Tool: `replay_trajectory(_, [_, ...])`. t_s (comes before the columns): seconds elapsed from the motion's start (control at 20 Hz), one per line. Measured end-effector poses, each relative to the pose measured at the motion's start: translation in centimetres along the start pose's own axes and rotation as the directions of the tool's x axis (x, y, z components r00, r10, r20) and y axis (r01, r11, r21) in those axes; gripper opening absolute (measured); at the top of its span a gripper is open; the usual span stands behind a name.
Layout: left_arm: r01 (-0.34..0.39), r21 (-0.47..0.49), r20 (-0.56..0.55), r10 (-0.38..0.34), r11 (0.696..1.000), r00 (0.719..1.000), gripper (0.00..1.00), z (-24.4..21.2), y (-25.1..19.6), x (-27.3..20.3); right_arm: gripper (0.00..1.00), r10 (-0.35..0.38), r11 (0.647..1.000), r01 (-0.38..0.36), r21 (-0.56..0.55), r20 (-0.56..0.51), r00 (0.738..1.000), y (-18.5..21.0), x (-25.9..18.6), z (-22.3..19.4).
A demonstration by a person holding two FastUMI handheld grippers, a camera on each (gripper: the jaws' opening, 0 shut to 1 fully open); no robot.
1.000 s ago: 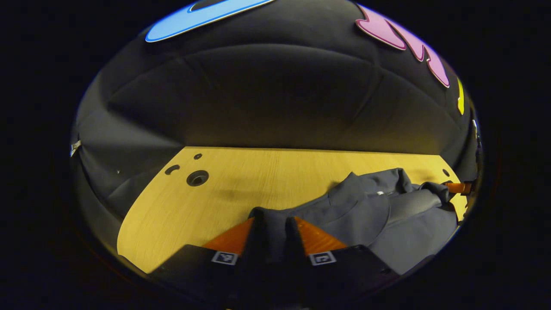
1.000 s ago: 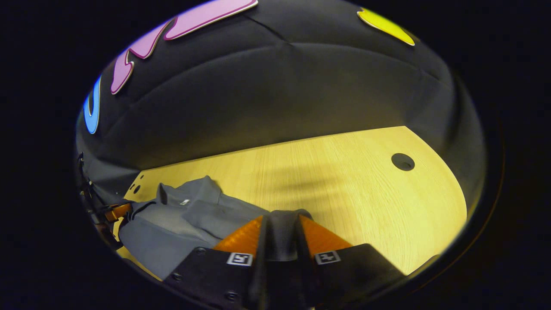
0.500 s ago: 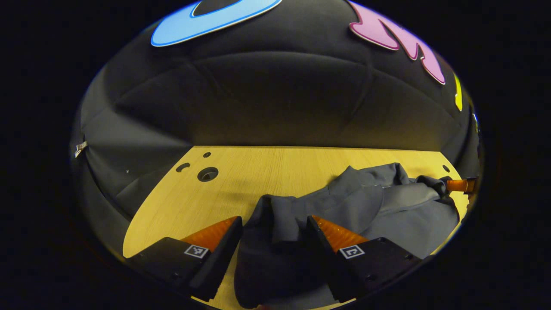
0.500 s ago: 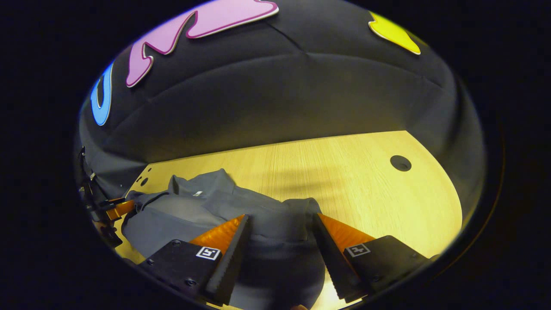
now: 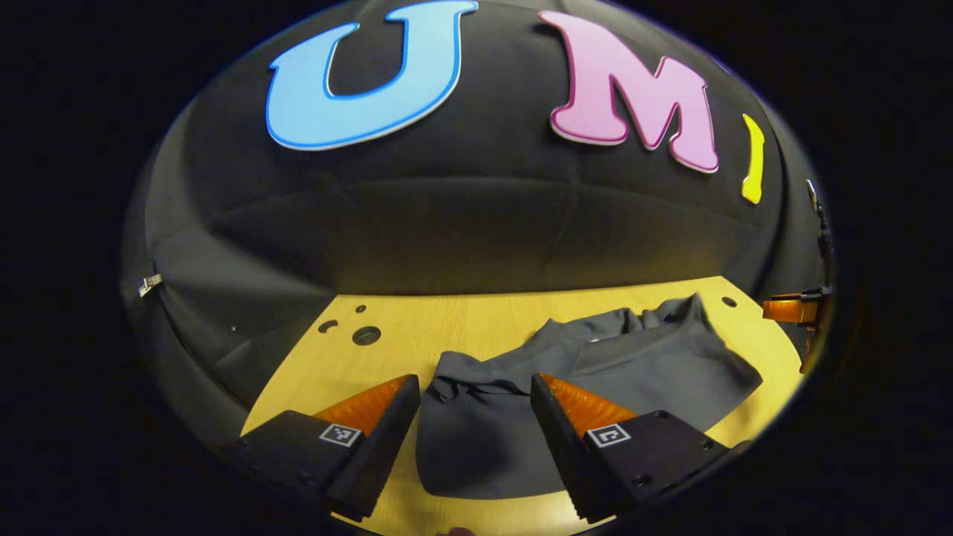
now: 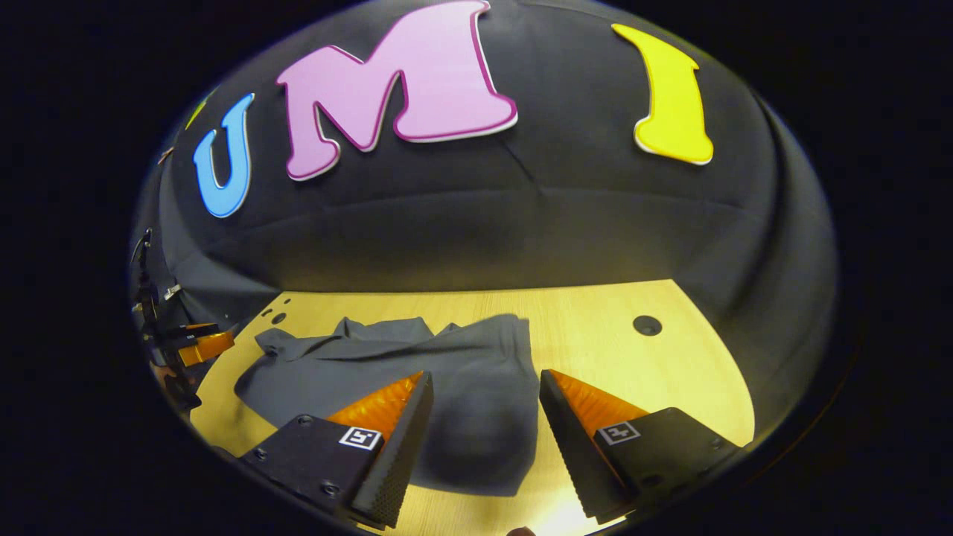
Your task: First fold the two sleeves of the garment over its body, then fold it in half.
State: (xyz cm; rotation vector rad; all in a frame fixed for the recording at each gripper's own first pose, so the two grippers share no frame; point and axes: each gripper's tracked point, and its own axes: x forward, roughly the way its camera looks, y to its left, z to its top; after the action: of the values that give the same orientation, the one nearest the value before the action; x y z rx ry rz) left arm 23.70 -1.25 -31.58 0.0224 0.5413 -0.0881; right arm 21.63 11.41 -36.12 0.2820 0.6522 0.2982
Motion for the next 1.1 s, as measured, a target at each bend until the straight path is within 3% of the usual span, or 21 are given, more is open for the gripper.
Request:
replay_trajectory(0.5, [0.039,-0.007,0.118,-0.038,0.999,0.992,0.94,3.4,-2.0,-12.5,0.89,0.027,0.999,-0.025,-0.034,0.072,0.997,1.1,-11.5,2.0])
replay_trajectory(0.7, [0.060,0.003,0.139,-0.060,0.998,0.988,0.94,3.5,-2.9,-15.9,0.89,0.017,0.995,-0.007,-0.101,0.097,0.995,1.5,-14.5,2.0])
replay_trajectory(1.1, [0.093,-0.039,0.132,-0.087,0.995,0.987,0.94,1.4,-4.7,-20.3,0.89,0.024,0.995,-0.015,-0.095,0.095,0.995,3.4,-18.8,0.4])
